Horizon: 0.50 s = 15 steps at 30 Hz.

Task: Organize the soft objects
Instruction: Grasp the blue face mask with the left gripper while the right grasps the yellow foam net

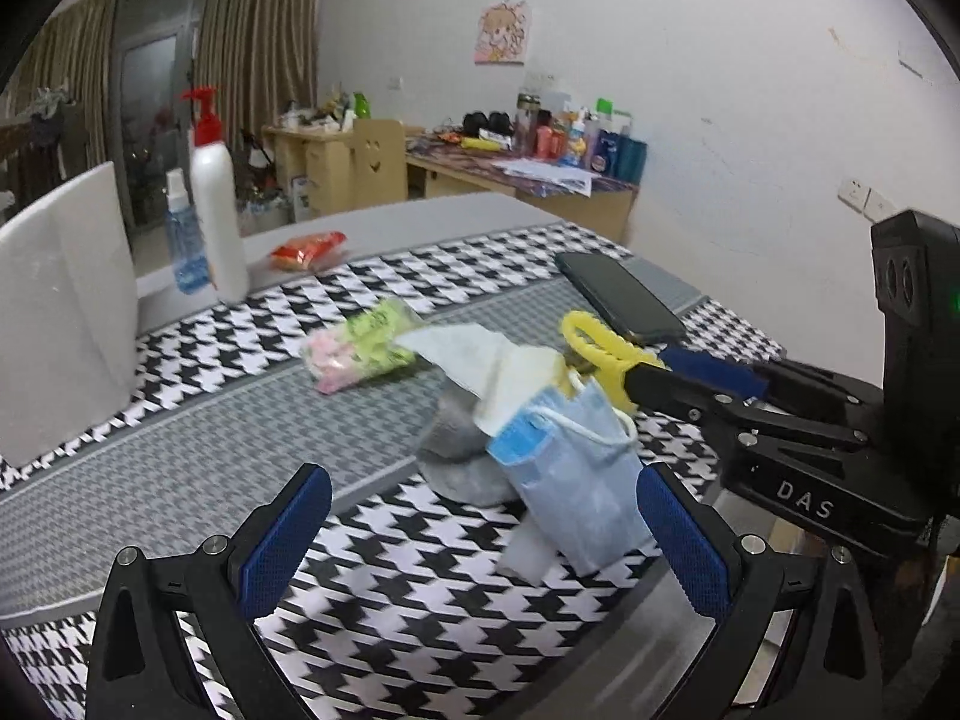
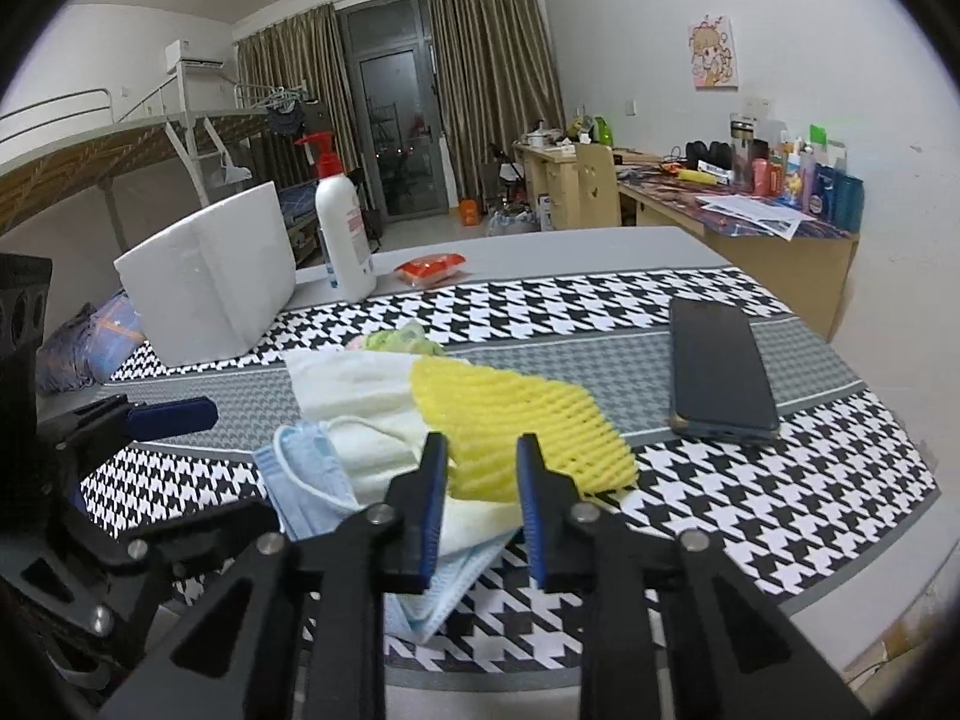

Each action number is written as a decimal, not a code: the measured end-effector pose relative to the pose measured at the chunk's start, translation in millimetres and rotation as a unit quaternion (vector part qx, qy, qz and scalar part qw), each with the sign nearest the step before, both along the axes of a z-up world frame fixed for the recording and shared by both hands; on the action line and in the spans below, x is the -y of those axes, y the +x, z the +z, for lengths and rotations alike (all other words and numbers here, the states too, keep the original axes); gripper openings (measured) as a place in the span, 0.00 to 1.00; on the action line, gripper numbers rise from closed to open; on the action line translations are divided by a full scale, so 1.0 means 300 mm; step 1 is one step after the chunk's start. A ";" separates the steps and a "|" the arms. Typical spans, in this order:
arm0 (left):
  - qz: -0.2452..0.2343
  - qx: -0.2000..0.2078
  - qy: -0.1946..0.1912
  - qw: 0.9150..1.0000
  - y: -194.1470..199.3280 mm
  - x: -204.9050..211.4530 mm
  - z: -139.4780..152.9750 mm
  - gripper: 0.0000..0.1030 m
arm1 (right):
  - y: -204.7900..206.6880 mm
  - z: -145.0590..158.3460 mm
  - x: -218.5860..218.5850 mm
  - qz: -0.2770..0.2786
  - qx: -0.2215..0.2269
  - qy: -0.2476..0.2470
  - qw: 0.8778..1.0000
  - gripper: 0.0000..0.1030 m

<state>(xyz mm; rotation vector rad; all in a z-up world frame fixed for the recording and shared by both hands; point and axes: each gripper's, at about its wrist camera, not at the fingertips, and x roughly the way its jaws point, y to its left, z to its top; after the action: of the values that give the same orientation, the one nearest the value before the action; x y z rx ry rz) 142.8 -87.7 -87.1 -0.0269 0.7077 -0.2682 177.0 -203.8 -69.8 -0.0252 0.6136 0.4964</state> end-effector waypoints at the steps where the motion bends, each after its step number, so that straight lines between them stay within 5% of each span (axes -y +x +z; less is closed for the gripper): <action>1: -0.003 -0.003 -0.002 1.000 -0.001 0.007 -0.004 0.99 | 0.002 0.000 0.006 -0.002 -0.003 0.002 1.000 0.55; 15: -0.050 -0.051 -0.021 0.997 0.044 0.091 -0.057 0.72 | 0.008 -0.014 0.063 -0.027 -0.009 0.011 1.000 0.59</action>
<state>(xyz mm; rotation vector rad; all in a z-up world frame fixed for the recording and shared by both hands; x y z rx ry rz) 155.9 -115.0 -104.3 -0.0449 0.8054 -0.3803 179.3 -222.7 -73.9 0.0157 0.6241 0.4513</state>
